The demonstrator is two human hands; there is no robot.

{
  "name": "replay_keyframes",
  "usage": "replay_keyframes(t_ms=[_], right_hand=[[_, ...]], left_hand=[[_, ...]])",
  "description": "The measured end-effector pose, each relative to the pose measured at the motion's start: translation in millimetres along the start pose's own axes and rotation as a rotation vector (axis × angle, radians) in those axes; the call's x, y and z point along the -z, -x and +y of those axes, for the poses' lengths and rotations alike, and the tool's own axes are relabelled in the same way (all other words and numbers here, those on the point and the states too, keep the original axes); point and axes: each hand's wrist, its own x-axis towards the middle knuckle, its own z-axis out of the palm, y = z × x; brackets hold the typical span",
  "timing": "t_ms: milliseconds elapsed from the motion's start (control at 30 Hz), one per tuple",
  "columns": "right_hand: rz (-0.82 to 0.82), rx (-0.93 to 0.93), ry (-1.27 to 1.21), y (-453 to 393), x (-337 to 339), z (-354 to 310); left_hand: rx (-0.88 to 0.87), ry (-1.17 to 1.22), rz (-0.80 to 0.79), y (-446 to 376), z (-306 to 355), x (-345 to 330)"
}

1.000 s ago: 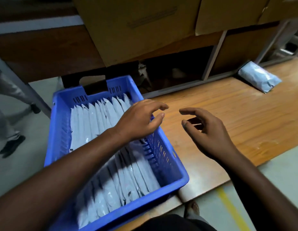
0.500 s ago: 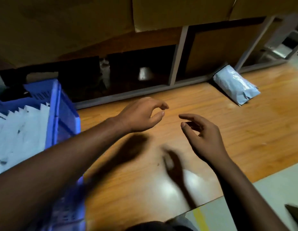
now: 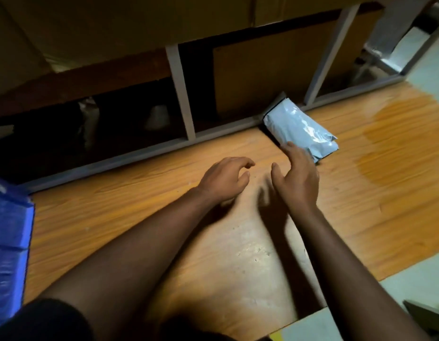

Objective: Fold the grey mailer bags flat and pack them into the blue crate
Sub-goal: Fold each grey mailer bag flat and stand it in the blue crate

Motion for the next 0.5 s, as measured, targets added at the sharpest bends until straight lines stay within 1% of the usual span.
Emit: replay_keyframes(t_ms=[100,200,333,500], right_hand=[[-0.055,-0.017,0.365,-49,-18,32],[-0.081,-0.044,0.514,-76,-31,63],[-0.073,-0.065,0.533,-90,-38,85],[-0.020,0.006,0.381,-86,-27,78]], left_hand=[[-0.048,-0.018,0.002,-41,22,-3],[-0.077,-0.042,-0.013,-64,28,-9],[-0.065,-0.030,0.007,-79,23,-14],[-0.027,-0.005,0.061,-62,10,-15]])
